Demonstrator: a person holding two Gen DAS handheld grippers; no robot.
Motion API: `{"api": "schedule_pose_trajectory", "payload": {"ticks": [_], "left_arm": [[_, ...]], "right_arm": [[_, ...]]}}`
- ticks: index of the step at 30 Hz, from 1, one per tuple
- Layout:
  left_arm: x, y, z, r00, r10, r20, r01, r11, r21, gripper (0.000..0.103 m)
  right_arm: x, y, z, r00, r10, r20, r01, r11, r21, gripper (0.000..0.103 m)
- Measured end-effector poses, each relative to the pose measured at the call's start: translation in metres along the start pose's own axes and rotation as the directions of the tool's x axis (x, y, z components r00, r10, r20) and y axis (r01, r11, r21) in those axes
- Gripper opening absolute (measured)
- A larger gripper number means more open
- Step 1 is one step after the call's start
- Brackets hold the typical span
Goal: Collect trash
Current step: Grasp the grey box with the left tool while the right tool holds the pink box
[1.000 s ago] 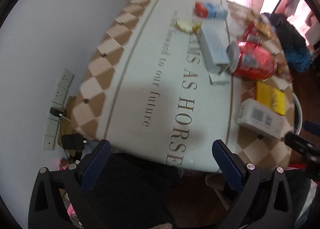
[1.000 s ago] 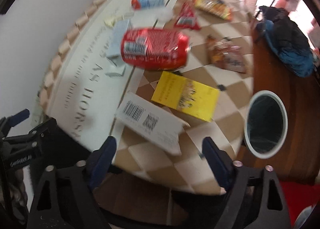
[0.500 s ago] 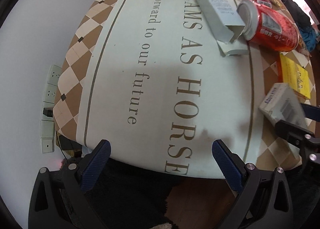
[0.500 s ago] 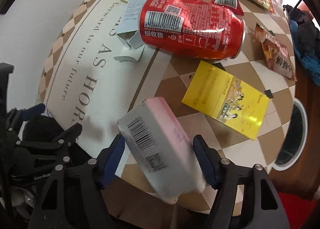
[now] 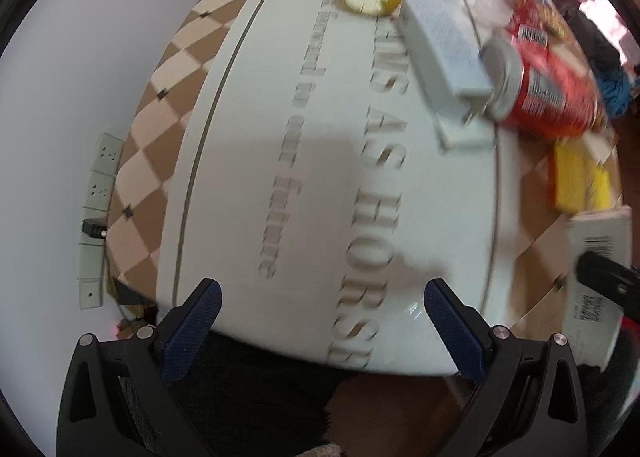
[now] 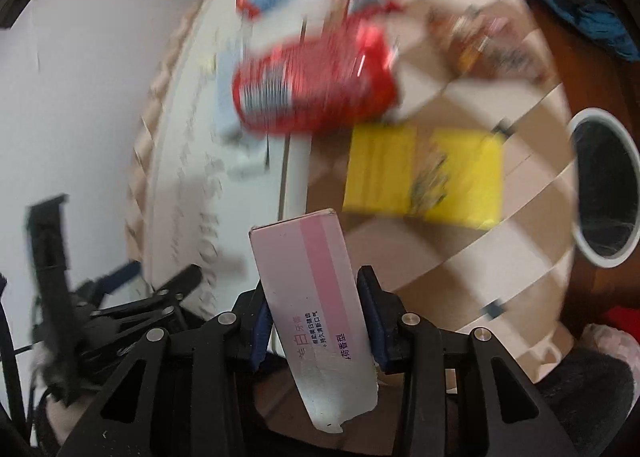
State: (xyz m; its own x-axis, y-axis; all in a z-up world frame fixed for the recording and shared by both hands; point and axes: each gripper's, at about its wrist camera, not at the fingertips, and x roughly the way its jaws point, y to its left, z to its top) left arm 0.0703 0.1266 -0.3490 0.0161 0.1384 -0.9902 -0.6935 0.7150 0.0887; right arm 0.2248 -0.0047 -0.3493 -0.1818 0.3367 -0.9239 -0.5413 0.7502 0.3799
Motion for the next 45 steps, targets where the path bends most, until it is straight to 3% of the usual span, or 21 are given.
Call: {"api": "schedule_pose_trajectory", "payload": {"ticks": [4,7,8,9,11,17,19,20,21,23,28,31,33,37,38,45], "left_arm": [[-0.009,-0.003,0.048,0.996,-0.081,0.024,0.083,0.995,-0.060,0.103],[-0.010,-0.005,0.085,0.988,-0.151,0.043,0.155,0.983,-0.094,0.103],[-0.008,-0.007,0.099,0.983,-0.177,0.043,0.181,0.978,-0.107,0.099],[-0.005,-0.008,0.110,0.979,-0.198,0.041,0.202,0.972,-0.118,0.089],[0.003,-0.016,0.132,0.975,-0.223,0.017,0.224,0.966,-0.130,0.081],[0.039,-0.033,0.170,0.968,-0.247,-0.048,0.240,0.963,-0.119,0.079],[0.048,-0.035,0.176,0.968,-0.245,-0.064,0.236,0.964,-0.119,0.061],[0.050,-0.035,0.177,0.963,-0.259,-0.069,0.250,0.961,-0.119,0.039],[0.052,-0.035,0.178,0.960,-0.271,-0.074,0.261,0.958,-0.120,0.035],[0.047,-0.033,0.179,0.964,-0.261,-0.058,0.256,0.963,-0.089,0.035],[0.036,-0.022,0.166,0.988,-0.156,-0.011,0.157,0.988,0.013,0.035],[0.040,-0.012,0.150,0.990,-0.136,-0.038,0.137,0.990,0.028,0.036],[0.046,-0.010,0.138,0.988,-0.143,-0.060,0.145,0.989,0.027,0.036],[0.042,-0.008,0.116,0.995,-0.103,-0.017,0.104,0.994,0.040,0.036],[0.041,-0.007,0.111,0.996,-0.092,-0.009,0.093,0.995,0.032,0.031],[-0.008,-0.003,0.063,0.992,-0.051,0.112,0.049,0.999,0.023,0.031]], "right_arm": [[-0.032,-0.021,0.037,0.992,-0.102,0.080,0.100,0.995,0.031,0.042],[-0.037,-0.047,0.064,0.983,-0.163,0.086,0.155,0.983,0.095,0.042],[-0.038,-0.057,0.071,0.981,-0.176,0.080,0.166,0.980,0.112,0.042],[-0.036,-0.065,0.080,0.978,-0.192,0.077,0.182,0.976,0.123,0.042],[-0.031,-0.078,0.092,0.976,-0.210,0.061,0.199,0.969,0.144,0.042],[-0.005,-0.100,0.108,0.975,-0.220,0.020,0.213,0.959,0.185,0.042],[-0.001,-0.104,0.111,0.979,-0.205,0.013,0.199,0.960,0.199,0.042],[0.000,-0.108,0.111,0.983,-0.186,0.008,0.180,0.961,0.212,0.044],[0.000,-0.109,0.111,0.986,-0.167,0.002,0.163,0.962,0.220,0.050],[-0.004,-0.110,0.106,0.990,-0.143,0.007,0.138,0.964,0.229,0.061],[-0.008,-0.112,0.094,0.989,-0.145,-0.005,0.143,0.968,0.208,0.061],[-0.004,-0.110,0.087,0.989,-0.147,-0.004,0.145,0.970,0.195,0.061],[-0.002,-0.108,0.082,0.986,-0.167,0.004,0.163,0.968,0.192,0.051],[-0.005,-0.103,0.072,0.982,-0.186,0.041,0.175,0.965,0.198,0.040],[-0.007,-0.101,0.069,0.979,-0.195,0.054,0.181,0.964,0.195,0.039],[-0.030,-0.084,0.049,0.970,-0.198,0.144,0.173,0.970,0.169,0.038]]}}
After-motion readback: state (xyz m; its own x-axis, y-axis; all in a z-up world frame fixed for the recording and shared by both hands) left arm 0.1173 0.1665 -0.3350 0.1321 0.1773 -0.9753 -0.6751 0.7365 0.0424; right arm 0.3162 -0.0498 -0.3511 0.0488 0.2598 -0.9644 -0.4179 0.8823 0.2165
